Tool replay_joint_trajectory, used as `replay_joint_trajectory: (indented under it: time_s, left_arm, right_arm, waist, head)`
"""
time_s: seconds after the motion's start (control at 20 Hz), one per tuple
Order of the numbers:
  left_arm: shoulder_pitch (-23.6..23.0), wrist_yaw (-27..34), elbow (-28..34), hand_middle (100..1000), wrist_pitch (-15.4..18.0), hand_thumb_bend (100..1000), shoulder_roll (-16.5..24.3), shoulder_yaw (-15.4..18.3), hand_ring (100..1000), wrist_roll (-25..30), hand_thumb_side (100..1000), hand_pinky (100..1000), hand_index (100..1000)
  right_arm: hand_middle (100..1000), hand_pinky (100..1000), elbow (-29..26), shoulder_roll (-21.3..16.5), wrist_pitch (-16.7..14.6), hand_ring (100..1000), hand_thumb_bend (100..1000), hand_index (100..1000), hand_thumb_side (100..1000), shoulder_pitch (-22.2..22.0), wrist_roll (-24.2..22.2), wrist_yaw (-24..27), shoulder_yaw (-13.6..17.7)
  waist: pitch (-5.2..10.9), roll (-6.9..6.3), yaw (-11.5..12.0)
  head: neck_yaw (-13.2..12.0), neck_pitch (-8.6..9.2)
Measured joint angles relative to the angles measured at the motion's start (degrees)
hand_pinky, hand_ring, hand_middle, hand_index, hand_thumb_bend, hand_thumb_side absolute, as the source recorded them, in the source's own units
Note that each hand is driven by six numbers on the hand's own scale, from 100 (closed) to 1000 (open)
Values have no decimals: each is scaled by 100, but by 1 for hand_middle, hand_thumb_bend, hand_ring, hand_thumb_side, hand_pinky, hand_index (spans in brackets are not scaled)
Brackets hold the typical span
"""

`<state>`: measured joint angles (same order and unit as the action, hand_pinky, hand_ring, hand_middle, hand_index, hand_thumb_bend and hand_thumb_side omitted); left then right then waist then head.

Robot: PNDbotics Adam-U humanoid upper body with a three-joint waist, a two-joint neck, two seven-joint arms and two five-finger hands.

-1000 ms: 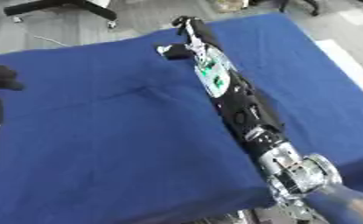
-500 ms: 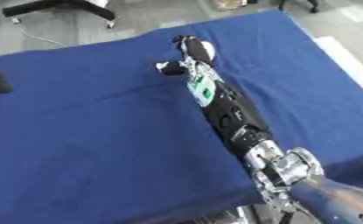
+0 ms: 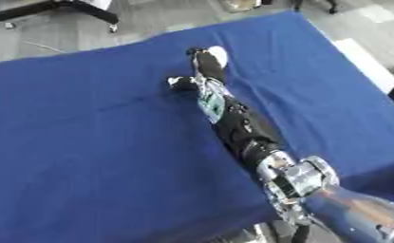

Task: Pick up the objects with one hand, pass them to the other hand, and then place them into the box on the other side of the table.

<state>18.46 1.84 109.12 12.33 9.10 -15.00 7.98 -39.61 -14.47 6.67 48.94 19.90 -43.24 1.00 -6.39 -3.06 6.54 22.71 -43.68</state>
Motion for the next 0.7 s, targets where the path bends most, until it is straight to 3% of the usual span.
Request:
replay_joint_trajectory:
  time_s: [0.35, 0.4, 0.45, 0.7]
  left_arm:
    - [-1, 977, 5, 658, -157, 179, 149, 229, 613, 367, 767, 776, 810]
    - [-1, 1148, 5, 658, -189, 179, 176, 274, 612, 434, 768, 776, 810]
    - [-3, 1293, 5, 657, -218, 179, 200, 310, 612, 496, 768, 776, 810]
    - [-32, 1602, 3, 657, -298, 179, 247, 406, 612, 663, 771, 776, 811]
  right_arm:
    - [662, 563, 2, -37, 170, 388, 505, 814, 347, 23, 248, 102, 62]
    - [658, 560, -7, -68, 181, 386, 403, 812, 449, 56, 281, 152, 83]
    - [654, 559, -36, -105, 190, 385, 505, 812, 347, 87, 316, 213, 109]
    - [652, 560, -250, -315, 240, 388, 497, 812, 345, 268, 488, 526, 201]
  waist:
    - [2, 4, 9]
    - [2, 9, 10]
    - [4, 17, 10]
    - [30, 64, 7]
  head:
    - [32, 29]
    - [35, 32]
    - [39, 41]
    - [65, 44]
